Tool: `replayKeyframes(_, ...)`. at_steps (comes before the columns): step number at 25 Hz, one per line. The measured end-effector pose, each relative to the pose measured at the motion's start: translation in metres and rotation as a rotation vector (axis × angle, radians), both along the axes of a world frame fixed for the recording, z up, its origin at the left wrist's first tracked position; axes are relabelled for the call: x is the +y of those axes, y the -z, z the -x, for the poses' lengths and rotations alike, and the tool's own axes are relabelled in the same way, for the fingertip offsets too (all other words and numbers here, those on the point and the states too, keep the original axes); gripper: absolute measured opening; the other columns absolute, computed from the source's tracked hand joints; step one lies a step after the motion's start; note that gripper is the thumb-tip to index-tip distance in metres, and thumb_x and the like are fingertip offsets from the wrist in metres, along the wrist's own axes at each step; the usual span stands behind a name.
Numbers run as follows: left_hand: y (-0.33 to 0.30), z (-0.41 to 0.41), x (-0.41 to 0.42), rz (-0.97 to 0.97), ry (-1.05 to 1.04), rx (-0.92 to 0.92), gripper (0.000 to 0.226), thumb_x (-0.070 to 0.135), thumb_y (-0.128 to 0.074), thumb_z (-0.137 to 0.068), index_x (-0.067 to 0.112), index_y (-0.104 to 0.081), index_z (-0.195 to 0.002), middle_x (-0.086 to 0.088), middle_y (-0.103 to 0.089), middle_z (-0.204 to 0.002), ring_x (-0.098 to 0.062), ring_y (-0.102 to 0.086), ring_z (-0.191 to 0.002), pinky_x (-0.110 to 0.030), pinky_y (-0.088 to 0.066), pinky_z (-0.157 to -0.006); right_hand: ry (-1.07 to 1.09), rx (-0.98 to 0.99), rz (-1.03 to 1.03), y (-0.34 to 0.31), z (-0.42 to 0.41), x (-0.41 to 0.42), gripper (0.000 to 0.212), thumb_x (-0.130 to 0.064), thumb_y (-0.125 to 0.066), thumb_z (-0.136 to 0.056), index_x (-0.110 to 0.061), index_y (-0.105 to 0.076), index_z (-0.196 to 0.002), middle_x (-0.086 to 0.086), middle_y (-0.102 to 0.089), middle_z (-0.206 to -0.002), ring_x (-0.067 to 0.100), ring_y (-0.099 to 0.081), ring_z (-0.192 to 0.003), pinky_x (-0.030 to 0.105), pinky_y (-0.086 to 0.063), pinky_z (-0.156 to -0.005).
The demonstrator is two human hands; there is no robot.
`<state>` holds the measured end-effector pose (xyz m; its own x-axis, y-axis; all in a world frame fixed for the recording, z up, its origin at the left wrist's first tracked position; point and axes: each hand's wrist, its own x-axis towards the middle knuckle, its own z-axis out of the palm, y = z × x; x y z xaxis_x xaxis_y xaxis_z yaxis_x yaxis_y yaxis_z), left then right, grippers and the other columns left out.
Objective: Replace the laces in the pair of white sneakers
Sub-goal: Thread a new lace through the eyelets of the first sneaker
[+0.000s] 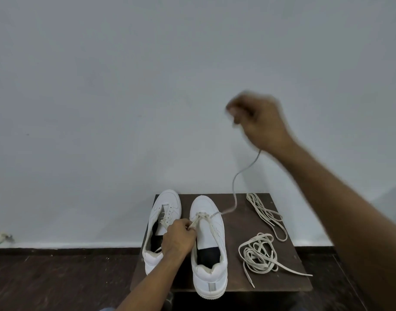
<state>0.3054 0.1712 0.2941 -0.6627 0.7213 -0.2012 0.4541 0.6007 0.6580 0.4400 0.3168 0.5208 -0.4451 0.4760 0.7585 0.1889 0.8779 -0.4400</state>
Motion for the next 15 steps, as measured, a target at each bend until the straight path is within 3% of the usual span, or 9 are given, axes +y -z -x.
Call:
replayKeyframes(2,-0.001,0.002,0.0,0.004,0.006,-0.051,0.016,0.026,-0.051,-0.086,0.03,-0.067,-0.086,0.007,-0.069,-0.084,-0.021,-0.065,-0.08,-0.032,-0.052,-0.072,-0.049,-0.279,0.266,0.08,0.016,-0.008,0.038,-0.009,-0.046,-0.078,-0.022,-0.065,-0.108,-0.015,-0.062,-0.066,0.015,-0.063,-0.073,0.044,-0.053,-0.08)
replayKeyframes(4,-0.004,0.005,0.001,-0.008,0.005,-0.112,0.021,0.021,-0.047,-0.084,0.03,-0.065,-0.085,0.006,-0.069,-0.082,-0.02,-0.067,-0.072,-0.038,-0.059,-0.073,-0.046,-0.494,0.457,0.155,0.026,-0.018,0.04,-0.002,-0.051,-0.081,-0.023,-0.064,-0.113,-0.018,-0.064,-0.068,0.006,-0.061,-0.071,0.041,-0.053,-0.082)
replayKeyframes(8,-0.008,0.008,0.006,-0.004,0.019,-0.223,0.036,0.011,-0.039,-0.083,0.029,-0.065,-0.099,0.0,-0.068,-0.086,-0.023,-0.069,-0.073,-0.043,-0.061,-0.067,0.079,-0.476,0.707,0.232,0.035,-0.032,0.014,-0.014,-0.063,-0.083,-0.025,-0.069,-0.077,-0.013,-0.066,-0.061,0.0,-0.06,-0.058,0.036,-0.057,-0.073)
replayKeyframes(10,-0.007,0.009,0.009,0.004,0.027,-0.247,0.036,0.01,-0.037,-0.083,0.024,-0.065,-0.1,-0.004,-0.068,-0.087,-0.026,-0.069,-0.077,-0.046,-0.061,-0.067,0.117,-0.465,0.749,0.242,0.039,-0.038,0.012,-0.018,-0.064,-0.083,-0.024,-0.073,-0.077,-0.012,-0.065,-0.061,0.003,-0.061,-0.061,0.034,-0.056,-0.072)
replayKeyframes(15,0.0,0.012,0.012,-0.021,-0.005,-0.251,0.03,0.008,-0.038,-0.08,0.017,-0.065,-0.089,-0.009,-0.069,-0.086,-0.027,-0.069,-0.079,-0.045,-0.061,-0.063,0.144,-0.61,0.61,0.252,0.04,-0.051,0.016,-0.025,-0.058,-0.084,-0.025,-0.073,-0.087,-0.006,-0.072,-0.086,0.017,-0.066,-0.082,0.031,-0.054,-0.072)
